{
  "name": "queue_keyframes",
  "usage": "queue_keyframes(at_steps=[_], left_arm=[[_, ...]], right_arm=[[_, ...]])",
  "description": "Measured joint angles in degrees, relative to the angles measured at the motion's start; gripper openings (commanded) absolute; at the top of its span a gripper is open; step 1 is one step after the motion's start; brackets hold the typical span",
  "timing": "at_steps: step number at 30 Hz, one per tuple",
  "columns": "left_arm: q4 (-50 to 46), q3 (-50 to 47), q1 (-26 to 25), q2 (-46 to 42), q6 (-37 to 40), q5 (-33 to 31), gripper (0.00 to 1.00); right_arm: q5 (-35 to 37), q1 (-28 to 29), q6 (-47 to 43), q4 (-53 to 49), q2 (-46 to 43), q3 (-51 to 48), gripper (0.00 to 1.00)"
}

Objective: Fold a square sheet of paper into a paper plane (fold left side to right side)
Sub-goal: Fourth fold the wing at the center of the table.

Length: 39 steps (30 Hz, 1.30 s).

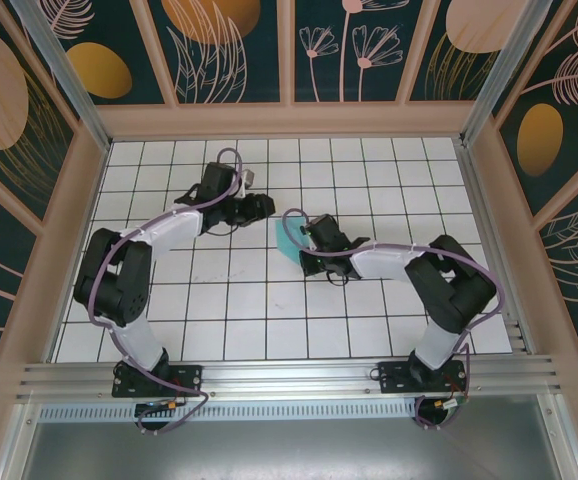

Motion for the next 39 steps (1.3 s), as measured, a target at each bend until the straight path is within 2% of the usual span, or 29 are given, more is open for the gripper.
queue_keyframes(at_steps=[13, 30, 39], left_arm=[[2.6, 0.2, -6.8, 9.7, -1.5, 1.9, 0.42], [3.7, 3.0, -7.6, 14.1, -2.0, 2.3, 0.45], [3.1, 4.5, -7.9, 15.9, -2.0, 1.7, 0.44]], right_arm=[[-8.5, -2.5, 3.0, 4.5, -0.8, -1.8, 0.10], [-10.6, -3.8, 4.3, 6.1, -0.8, -3.3, 0.10], [-13.0, -4.5, 4.9, 6.8, -0.8, -3.3, 0.16]])
